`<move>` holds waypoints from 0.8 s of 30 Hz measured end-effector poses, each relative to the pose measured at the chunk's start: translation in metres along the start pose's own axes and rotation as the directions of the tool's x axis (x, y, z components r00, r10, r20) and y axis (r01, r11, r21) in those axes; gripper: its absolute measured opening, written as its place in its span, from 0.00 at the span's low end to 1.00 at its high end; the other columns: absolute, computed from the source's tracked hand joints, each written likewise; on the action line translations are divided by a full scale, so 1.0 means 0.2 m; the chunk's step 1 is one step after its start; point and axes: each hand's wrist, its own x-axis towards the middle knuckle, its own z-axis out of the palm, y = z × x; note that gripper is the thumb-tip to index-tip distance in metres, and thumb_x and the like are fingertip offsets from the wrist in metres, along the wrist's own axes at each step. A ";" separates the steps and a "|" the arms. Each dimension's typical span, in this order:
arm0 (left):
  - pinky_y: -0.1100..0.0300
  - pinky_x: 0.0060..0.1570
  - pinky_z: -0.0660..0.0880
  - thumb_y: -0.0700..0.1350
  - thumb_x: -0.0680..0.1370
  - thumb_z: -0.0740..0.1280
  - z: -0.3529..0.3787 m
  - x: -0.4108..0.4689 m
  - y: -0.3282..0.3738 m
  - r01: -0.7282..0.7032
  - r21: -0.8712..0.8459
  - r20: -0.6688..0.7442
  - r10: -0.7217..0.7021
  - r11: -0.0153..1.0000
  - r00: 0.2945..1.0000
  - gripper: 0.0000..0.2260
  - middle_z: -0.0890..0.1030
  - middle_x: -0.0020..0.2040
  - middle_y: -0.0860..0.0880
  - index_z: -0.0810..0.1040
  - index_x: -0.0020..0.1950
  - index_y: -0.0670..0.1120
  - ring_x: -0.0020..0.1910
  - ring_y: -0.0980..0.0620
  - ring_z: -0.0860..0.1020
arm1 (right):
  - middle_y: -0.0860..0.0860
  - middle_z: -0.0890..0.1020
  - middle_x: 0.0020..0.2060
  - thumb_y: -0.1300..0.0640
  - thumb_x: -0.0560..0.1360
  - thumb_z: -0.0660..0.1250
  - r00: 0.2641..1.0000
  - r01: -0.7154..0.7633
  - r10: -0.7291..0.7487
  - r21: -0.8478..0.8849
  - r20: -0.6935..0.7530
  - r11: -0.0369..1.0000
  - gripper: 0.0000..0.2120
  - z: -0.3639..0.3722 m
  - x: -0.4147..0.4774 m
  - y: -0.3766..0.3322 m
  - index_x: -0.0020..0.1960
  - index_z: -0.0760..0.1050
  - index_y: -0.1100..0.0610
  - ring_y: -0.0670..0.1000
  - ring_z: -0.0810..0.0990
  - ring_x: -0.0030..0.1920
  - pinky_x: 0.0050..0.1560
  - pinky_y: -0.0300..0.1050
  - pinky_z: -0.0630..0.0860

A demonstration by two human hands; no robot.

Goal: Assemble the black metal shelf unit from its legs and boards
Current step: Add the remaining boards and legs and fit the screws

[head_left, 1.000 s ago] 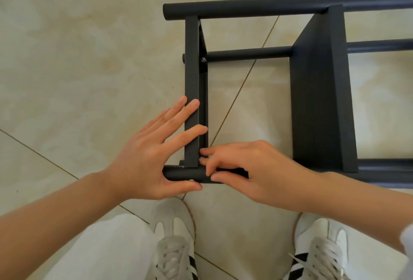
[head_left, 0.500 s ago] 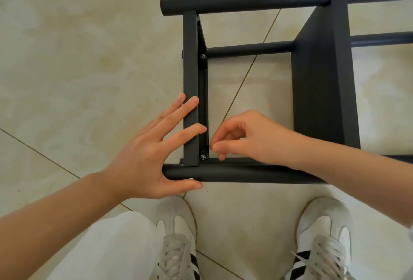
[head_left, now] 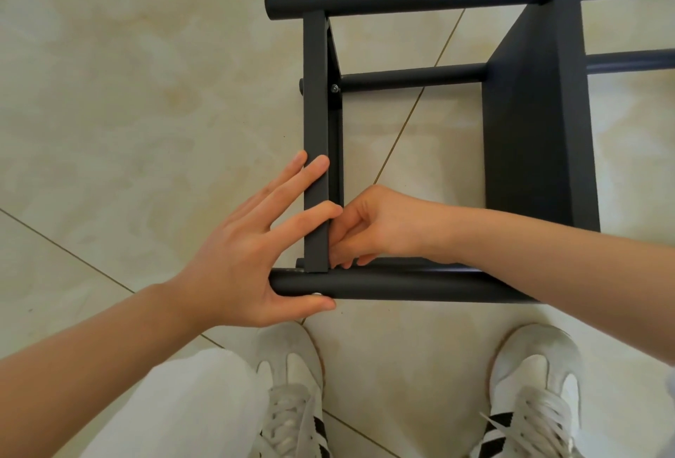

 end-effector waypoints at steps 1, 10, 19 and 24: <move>0.53 0.76 0.61 0.65 0.74 0.69 0.00 0.00 0.00 -0.001 0.001 0.000 0.001 1.000 1.000 0.33 0.59 0.80 0.39 0.72 0.71 0.45 0.81 0.41 0.54 | 0.49 0.86 0.41 0.59 0.73 0.73 1.000 0.005 -0.005 0.010 0.000 1.000 0.04 0.00 0.00 0.00 0.45 0.85 0.52 0.44 0.84 0.42 0.47 0.37 0.81; 0.52 0.76 0.62 0.67 0.74 0.68 0.01 -0.01 -0.01 -0.012 0.014 -0.007 0.012 1.000 1.000 0.34 0.57 0.81 0.42 0.69 0.73 0.48 0.81 0.41 0.54 | 0.51 0.86 0.44 0.57 0.76 0.70 1.000 -0.016 0.016 -0.003 0.025 1.000 0.06 -0.02 -0.01 -0.03 0.49 0.85 0.56 0.45 0.83 0.45 0.53 0.45 0.80; 0.54 0.77 0.60 0.66 0.75 0.67 0.00 0.00 0.00 0.008 0.022 -0.003 -0.008 1.000 1.000 0.33 0.59 0.80 0.40 0.74 0.71 0.43 0.81 0.41 0.54 | 0.51 0.85 0.45 0.56 0.76 0.70 0.968 -0.211 0.197 0.073 0.155 0.975 0.05 -0.01 0.02 -0.03 0.47 0.84 0.55 0.46 0.81 0.47 0.60 0.48 0.78; 0.54 0.77 0.60 0.66 0.75 0.67 0.00 0.00 0.01 0.013 0.028 0.006 -0.014 1.000 1.000 0.34 0.59 0.80 0.40 0.74 0.71 0.43 0.81 0.41 0.54 | 0.51 0.83 0.46 0.56 0.77 0.70 0.962 -0.236 0.210 0.139 0.175 0.962 0.05 -0.02 0.03 -0.02 0.44 0.84 0.53 0.50 0.79 0.52 0.65 0.52 0.75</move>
